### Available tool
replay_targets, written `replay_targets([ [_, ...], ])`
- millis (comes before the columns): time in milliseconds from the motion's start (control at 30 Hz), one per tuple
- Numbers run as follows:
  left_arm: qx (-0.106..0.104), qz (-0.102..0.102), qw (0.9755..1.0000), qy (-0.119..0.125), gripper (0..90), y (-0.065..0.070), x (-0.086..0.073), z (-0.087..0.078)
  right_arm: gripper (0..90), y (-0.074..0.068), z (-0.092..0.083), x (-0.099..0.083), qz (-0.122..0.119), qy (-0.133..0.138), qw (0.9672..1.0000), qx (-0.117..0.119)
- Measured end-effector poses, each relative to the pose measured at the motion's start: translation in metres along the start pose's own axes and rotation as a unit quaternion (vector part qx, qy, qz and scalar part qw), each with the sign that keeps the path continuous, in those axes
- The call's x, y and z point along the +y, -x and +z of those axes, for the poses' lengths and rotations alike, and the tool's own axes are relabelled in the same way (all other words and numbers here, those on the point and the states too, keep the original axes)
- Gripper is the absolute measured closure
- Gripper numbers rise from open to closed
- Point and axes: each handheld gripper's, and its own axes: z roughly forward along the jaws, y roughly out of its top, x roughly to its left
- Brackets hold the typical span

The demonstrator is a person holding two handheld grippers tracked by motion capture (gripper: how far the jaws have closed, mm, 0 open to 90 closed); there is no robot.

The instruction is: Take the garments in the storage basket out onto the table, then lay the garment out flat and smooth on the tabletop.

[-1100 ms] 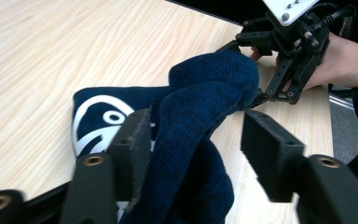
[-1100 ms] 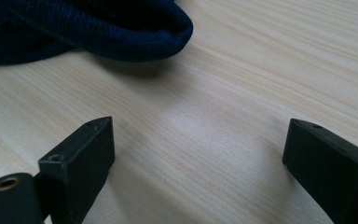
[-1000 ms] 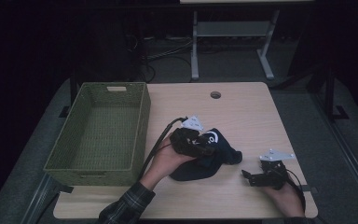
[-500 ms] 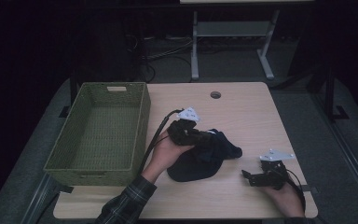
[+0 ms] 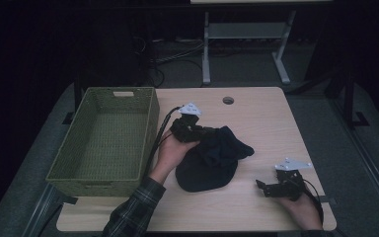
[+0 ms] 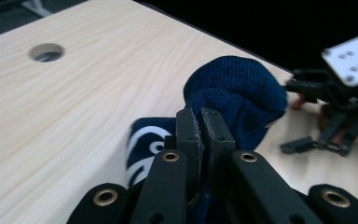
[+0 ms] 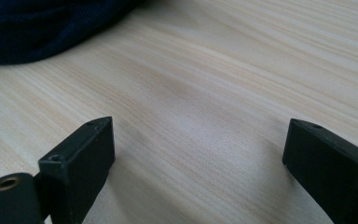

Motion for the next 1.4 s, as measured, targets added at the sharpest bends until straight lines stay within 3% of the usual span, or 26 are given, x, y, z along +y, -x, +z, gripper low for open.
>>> replay_targets([
  [233,0.045,-0.038,0.9982,0.008,86.9,-0.024,-0.001,-0.003,8.8,0.000,0.000,0.000,0.000,0.000,1.0000,0.000],
  [367,0.068,-0.049,0.9964,0.009,86.9,-0.032,-0.003,-0.003,8.8,0.000,0.000,0.000,0.000,0.000,1.0000,0.000],
  [600,0.115,-0.065,0.9912,-0.010,85.6,-0.045,-0.007,0.000,8.8,0.000,0.000,0.000,0.000,0.000,1.0000,0.000],
  [667,0.123,-0.067,0.9901,-0.010,79.4,-0.045,-0.007,0.001,8.8,0.000,0.000,0.000,0.000,0.000,1.0000,0.000],
  [867,0.135,-0.059,0.9891,-0.010,52.6,-0.036,-0.006,-0.005,9.0,0.000,0.000,0.000,-0.001,-0.001,1.0000,0.001],
  [1000,0.134,-0.050,0.9897,-0.008,42.4,-0.026,-0.008,-0.012,14.0,-0.001,-0.003,0.004,0.000,-0.018,0.9998,0.000],
  [1200,0.127,-0.037,0.9912,-0.013,38.5,-0.014,-0.016,-0.020,17.4,-0.005,-0.008,0.014,-0.001,-0.002,0.9999,0.012],
  [1400,0.122,-0.019,0.9922,-0.018,38.3,0.002,-0.024,-0.028,23.7,-0.010,-0.011,0.026,-0.003,0.016,0.9989,0.044],
])
